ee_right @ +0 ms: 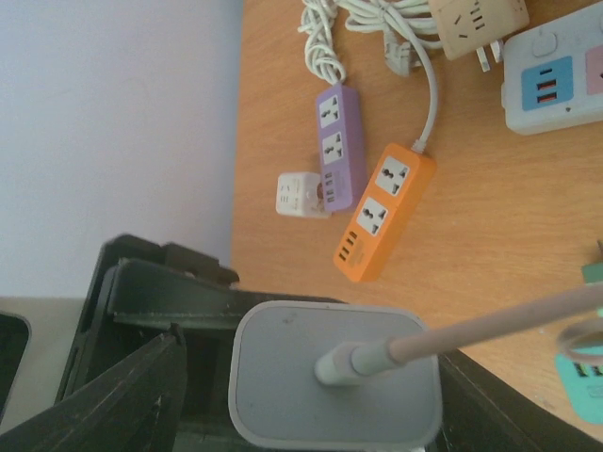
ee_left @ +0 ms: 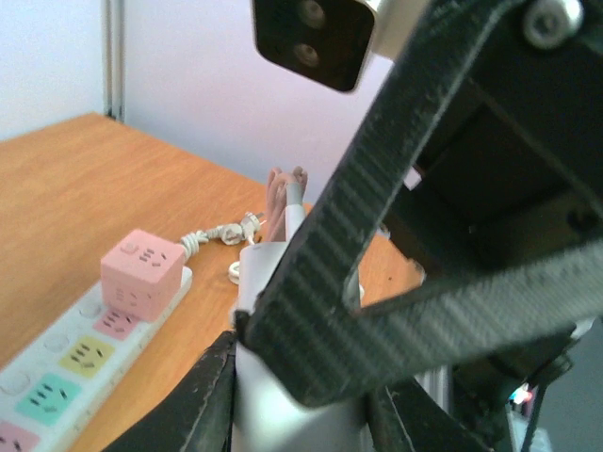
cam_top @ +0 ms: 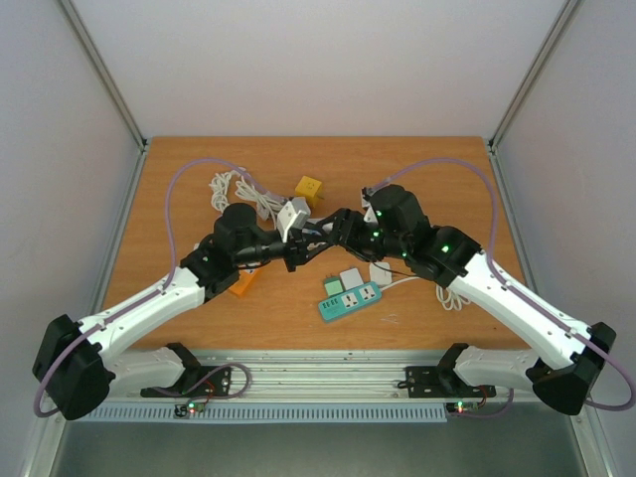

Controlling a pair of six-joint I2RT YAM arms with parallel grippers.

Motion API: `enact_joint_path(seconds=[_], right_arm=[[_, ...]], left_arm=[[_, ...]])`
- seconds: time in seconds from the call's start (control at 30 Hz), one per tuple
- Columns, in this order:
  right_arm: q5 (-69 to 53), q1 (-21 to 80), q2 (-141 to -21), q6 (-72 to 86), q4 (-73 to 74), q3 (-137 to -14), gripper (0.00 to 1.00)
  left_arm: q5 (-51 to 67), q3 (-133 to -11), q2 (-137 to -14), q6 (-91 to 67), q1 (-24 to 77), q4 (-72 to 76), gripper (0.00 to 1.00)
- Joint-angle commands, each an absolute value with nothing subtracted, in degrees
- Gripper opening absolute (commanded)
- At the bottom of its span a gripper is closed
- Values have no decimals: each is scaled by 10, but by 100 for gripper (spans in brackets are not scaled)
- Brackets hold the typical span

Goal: Insert the plug

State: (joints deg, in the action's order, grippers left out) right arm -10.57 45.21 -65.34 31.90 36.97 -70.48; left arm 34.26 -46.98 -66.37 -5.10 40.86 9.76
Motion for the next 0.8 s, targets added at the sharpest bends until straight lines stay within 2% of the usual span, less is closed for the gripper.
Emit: enact_joint_path(seconds=[0.0,0.17,0.47,0.6,0.63,0.67,0.77], right_arm=[[-141,440,-622,269,442,-731,65],[-154,438,-614,259,446,-730,58],[-180,437,-629,265,420,-708,57],[-175,436,-626,263,404,-699,45],[-173,435,-626,258,403,-698,43],[-168,434,-626,253,404,-697,41],[-155,425,-625,230,413,-696,39]], left_arm=[[396,-492,-659,87,409,120,0],[425,-484,-652,138,409,117,0],[449,-476,-650,142,409,127,0],[439,-472,-645,140,409,122,2],[433,-472,-644,140,409,120,6],[424,-470,-642,135,409,121,15],[344,-457,-633,106,409,143,57]])
